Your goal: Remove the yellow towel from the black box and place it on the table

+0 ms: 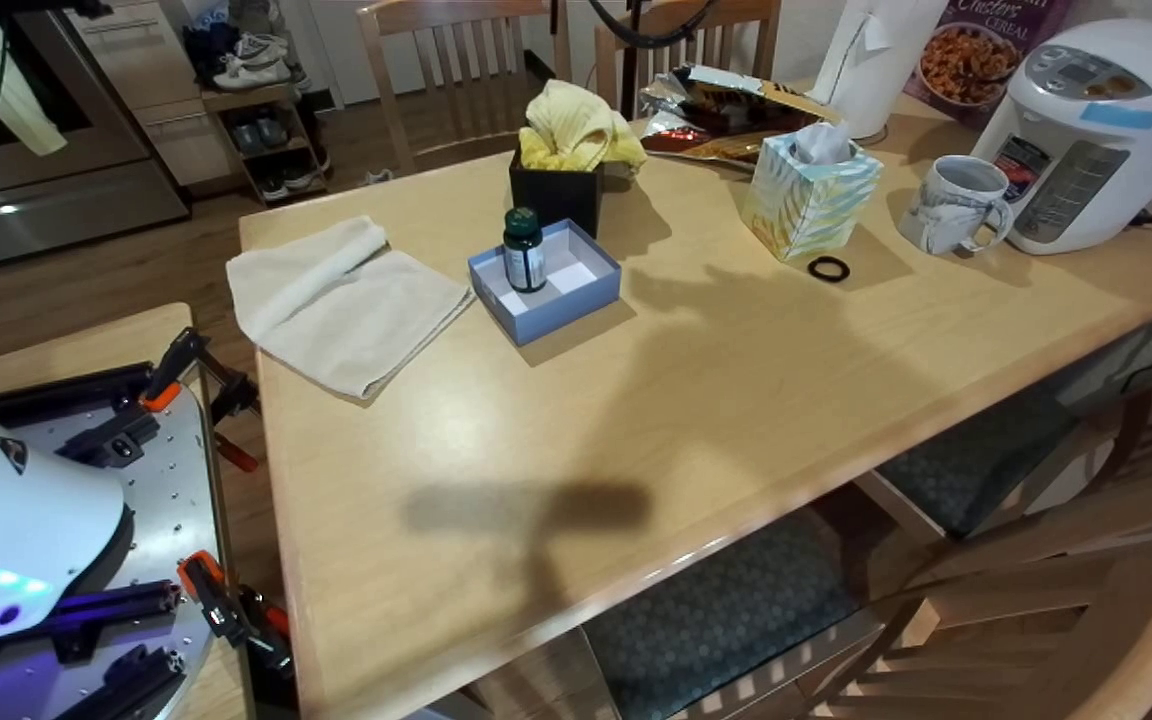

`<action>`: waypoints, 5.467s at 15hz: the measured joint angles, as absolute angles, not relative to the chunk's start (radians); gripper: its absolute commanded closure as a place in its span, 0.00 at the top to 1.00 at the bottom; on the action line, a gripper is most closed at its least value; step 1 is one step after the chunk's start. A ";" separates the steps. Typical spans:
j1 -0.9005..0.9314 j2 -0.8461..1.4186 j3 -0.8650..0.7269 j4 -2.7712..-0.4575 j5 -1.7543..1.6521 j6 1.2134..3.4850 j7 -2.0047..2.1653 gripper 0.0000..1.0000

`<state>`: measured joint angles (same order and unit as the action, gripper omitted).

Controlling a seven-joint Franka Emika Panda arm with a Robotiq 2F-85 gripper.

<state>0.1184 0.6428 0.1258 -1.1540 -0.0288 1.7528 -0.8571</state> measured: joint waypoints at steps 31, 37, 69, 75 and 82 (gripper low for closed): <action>0.186 1.046 0.057 -0.718 -0.061 1.529 -0.924 0.01; 0.187 1.029 0.064 -0.661 -0.058 1.477 -0.924 0.05; -0.062 0.638 0.052 -0.553 0.048 1.183 -0.611 0.05; -0.146 0.626 0.025 -0.576 0.053 1.160 -0.474 0.05; -0.295 0.585 0.018 -0.656 0.167 1.160 -0.405 0.05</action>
